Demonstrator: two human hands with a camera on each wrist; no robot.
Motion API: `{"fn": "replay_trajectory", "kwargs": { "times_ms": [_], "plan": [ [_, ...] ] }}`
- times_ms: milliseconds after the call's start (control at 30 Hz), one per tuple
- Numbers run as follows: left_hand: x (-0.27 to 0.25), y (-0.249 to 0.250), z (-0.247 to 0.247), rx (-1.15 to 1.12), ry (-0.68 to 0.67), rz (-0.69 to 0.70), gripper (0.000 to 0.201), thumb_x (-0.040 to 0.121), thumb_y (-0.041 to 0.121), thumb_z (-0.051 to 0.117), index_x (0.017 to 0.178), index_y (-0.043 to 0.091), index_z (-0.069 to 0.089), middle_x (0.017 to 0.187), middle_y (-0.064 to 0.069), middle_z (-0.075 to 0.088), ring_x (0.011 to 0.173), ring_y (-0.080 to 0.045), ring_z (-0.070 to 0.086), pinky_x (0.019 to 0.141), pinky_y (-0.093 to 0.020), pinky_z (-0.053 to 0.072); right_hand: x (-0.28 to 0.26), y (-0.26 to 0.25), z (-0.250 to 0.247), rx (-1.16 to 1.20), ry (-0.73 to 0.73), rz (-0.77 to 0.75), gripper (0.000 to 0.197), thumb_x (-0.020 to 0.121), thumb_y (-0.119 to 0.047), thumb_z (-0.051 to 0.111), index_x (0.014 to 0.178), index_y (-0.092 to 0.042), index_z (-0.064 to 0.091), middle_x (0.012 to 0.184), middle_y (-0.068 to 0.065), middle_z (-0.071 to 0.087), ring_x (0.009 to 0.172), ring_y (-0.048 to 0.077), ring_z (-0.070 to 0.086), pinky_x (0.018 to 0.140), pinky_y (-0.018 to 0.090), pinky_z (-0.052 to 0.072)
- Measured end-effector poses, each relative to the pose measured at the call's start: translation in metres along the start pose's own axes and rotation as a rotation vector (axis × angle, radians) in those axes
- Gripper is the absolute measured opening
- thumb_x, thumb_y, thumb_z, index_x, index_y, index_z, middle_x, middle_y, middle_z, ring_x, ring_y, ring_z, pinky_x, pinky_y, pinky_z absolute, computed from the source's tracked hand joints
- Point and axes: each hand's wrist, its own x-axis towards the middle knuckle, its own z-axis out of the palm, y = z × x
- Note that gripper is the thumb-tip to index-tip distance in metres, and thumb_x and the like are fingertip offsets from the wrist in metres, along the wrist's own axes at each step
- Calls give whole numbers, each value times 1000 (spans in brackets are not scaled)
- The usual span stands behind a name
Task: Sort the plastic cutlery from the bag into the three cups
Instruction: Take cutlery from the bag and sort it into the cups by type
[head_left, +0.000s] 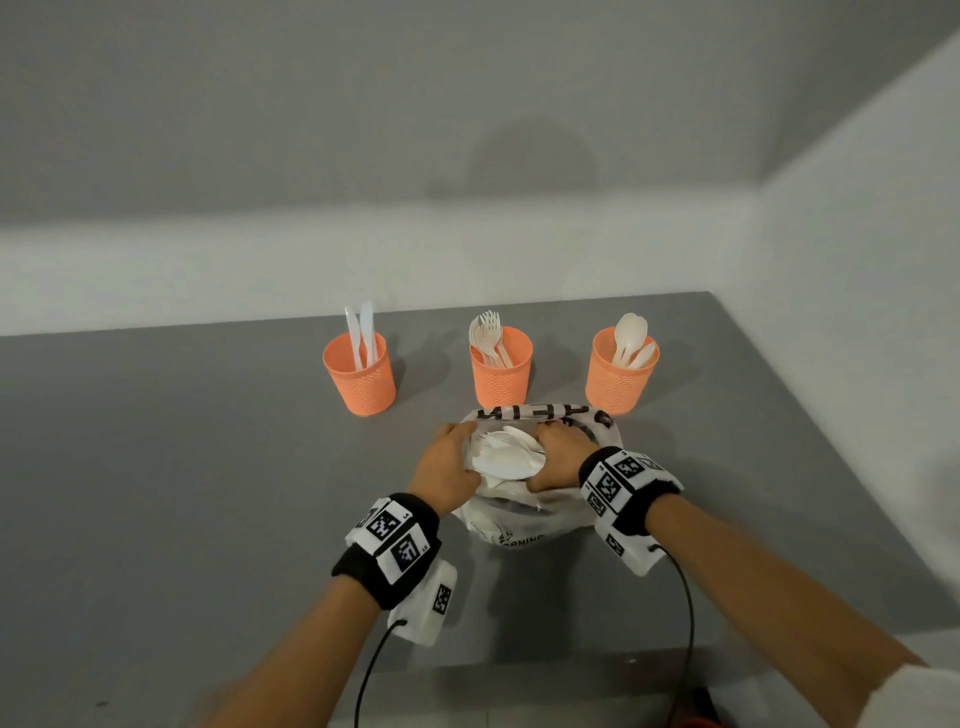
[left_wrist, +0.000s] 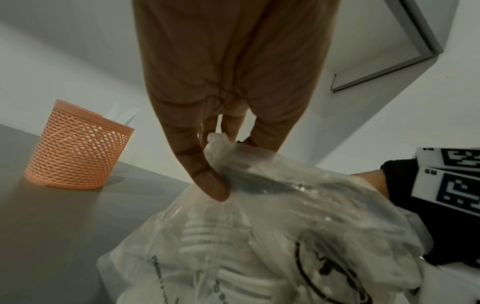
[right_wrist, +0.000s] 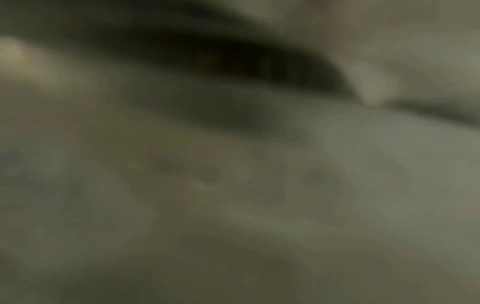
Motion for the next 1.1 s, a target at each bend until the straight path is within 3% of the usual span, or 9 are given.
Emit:
{"fn": "replay_trajectory", "kwargs": {
  "times_ms": [267, 433, 667, 900, 1033, 1100],
  "plan": [
    [4, -2, -1, -27, 28, -25, 64, 79, -3, 54, 139, 6, 34, 137, -13, 39, 125, -27, 42, 101, -26, 32, -3, 7, 12, 33, 143, 19, 54, 72, -26, 67, 118, -5, 48, 122, 13, 56, 113, 30, 52, 97, 35, 40],
    [7, -3, -1, -31, 46, -26, 62, 79, -2, 54, 138, 8, 37, 134, -13, 41, 122, -28, 45, 99, -26, 34, -9, 13, 13, 144, 204, -43, 60, 69, -28, 68, 124, -13, 50, 122, 10, 60, 115, 30, 54, 100, 38, 41],
    [10, -4, -1, -50, 43, -32, 58, 81, -2, 53, 136, 8, 39, 131, -15, 43, 118, -30, 49, 98, -31, 38, -15, 17, 14, 182, 211, -101, 50, 80, -30, 62, 125, -10, 52, 125, 13, 56, 117, 30, 50, 103, 39, 37],
    [11, -4, -1, -70, 24, -29, 58, 80, -4, 51, 136, 7, 38, 130, -16, 42, 114, -32, 51, 96, -39, 45, -18, 15, 10, 321, 244, -138, 25, 80, -13, 61, 104, -6, 63, 107, 14, 67, 102, 31, 60, 85, 31, 45],
    [12, -6, 1, -61, 46, -32, 56, 82, -2, 51, 136, 7, 37, 131, -16, 41, 117, -31, 49, 98, -37, 42, -22, 12, 1, 426, 350, -207, 35, 81, -12, 62, 116, -10, 60, 107, 8, 68, 98, 24, 61, 73, 21, 35],
    [13, -5, 3, -46, 47, -37, 55, 83, 2, 51, 136, 8, 37, 133, -15, 41, 120, -30, 47, 99, -32, 36, -22, 9, -5, 442, 366, -182, 34, 84, -15, 60, 118, -11, 58, 109, 9, 67, 101, 25, 61, 73, 22, 35]
  ]
}}
